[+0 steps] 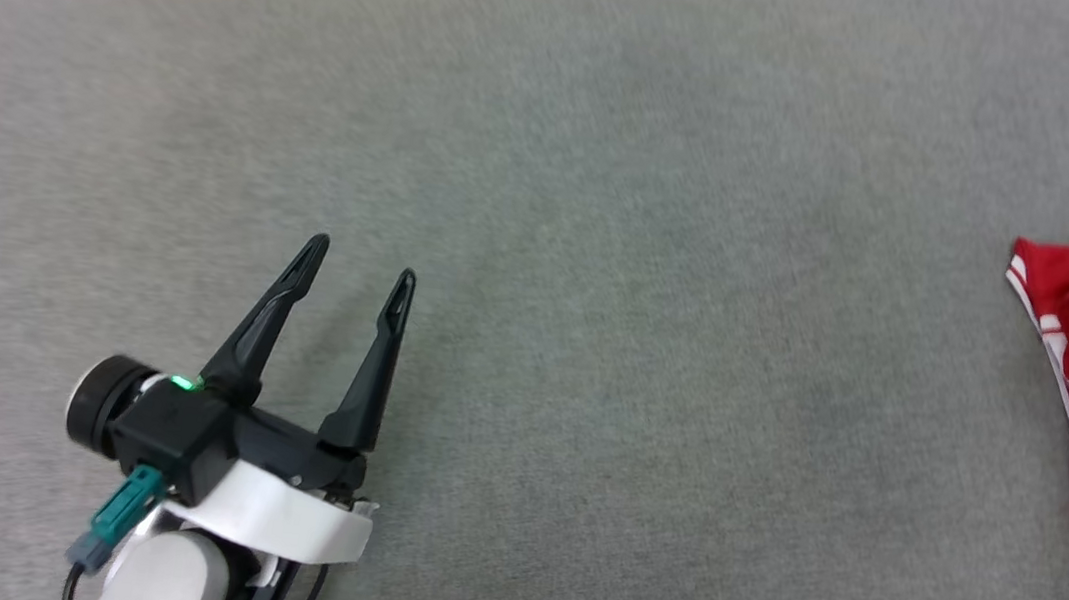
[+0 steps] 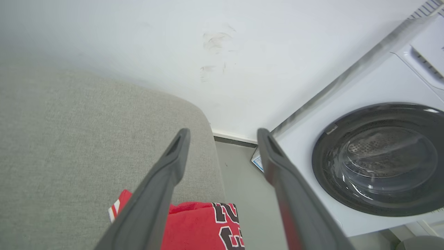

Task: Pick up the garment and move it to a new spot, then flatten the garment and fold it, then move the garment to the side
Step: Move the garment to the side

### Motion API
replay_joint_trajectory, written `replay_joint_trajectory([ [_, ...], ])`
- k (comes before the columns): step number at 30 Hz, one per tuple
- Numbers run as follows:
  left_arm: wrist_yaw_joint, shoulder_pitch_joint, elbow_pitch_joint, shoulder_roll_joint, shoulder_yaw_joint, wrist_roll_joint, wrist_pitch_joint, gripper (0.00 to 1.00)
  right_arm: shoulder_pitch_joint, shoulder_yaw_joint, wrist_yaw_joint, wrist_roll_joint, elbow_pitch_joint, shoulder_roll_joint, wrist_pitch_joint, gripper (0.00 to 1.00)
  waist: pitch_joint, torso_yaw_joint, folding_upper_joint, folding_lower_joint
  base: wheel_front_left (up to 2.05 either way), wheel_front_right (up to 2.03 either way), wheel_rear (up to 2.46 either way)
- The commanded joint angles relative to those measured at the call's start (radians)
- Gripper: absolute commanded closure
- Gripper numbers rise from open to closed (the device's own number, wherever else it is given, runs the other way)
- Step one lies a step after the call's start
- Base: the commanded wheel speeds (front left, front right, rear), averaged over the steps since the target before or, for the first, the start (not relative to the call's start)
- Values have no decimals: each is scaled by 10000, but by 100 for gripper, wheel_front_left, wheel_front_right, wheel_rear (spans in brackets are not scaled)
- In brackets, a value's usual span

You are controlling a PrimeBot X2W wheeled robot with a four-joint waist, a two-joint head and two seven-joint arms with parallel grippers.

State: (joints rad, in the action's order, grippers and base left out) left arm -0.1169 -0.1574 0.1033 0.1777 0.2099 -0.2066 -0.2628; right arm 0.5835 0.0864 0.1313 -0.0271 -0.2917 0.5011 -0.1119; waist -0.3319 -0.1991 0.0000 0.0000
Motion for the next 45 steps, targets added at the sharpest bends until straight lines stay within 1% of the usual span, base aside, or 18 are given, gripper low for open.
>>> replay_joint_trajectory([
  [1,13,121,-9,-54,-49,4,-24,0,-243,134,-11,168,138,-163,106,0,806,538,0,0,0,0,0],
  [3,25,336,-76,-152,-267,15,-23,0,-761,456,-10,429,960,-694,439,0,1176,810,0,0,0,0,0],
  [6,33,600,-167,-293,-586,31,-23,0,-1710,950,-10,874,2071,-1699,718,0,1657,1207,0,0,0,0,0],
  [8,61,819,-227,-444,-822,-20,-23,0,-2349,1067,-10,1131,2741,-2304,906,0,1923,1427,0,0,0,0,0],
  [10,43,1051,-361,-527,-944,-47,-23,0,-3067,885,-8,1575,3260,-2908,1002,0,2178,1638,0,0,0,0,0],
  [12,20,1211,-468,-573,-1056,-29,-23,0,-3537,1037,-13,2062,3635,-3481,1134,0,2358,1830,0,0,0,0,0],
  [13,8,1303,-515,-617,-1104,-43,-23,0,-3762,1012,-8,2249,3751,-3682,1199,0,2440,1917,0,0,0,0,0],
  [16,-20,1547,-679,-743,-1183,5,-23,0,-4436,717,-10,2524,3860,-4008,1399,0,2658,2141,0,0,0,0,0],
  [23,-74,1937,-1003,-872,-1330,45,-23,0,-5340,199,-8,2908,3336,-4257,2145,0,2996,2479,0,0,0,0,0],
  [26,-102,2065,-1112,-932,-1437,87,-23,0,-5627,27,-8,2890,3073,-4333,2532,0,3067,2544,0,0,0,0,0],
  [31,-118,2174,-1267,-1012,-1521,217,-23,0,-6036,-326,-8,2537,2685,-4410,3038,0,3106,2621,0,0,0,0,0],
  [38,-128,2259,-1522,-1076,-1524,300,-23,0,-6296,-550,-8,2080,2401,-4496,3414,0,3128,2652,0,0,0,0,0],
  [45,-137,2245,-1521,-1090,-1511,607,-23,0,-6219,-498,-8,2044,2310,-4528,3570,0,3153,2643,0,0,0,0,0],
])
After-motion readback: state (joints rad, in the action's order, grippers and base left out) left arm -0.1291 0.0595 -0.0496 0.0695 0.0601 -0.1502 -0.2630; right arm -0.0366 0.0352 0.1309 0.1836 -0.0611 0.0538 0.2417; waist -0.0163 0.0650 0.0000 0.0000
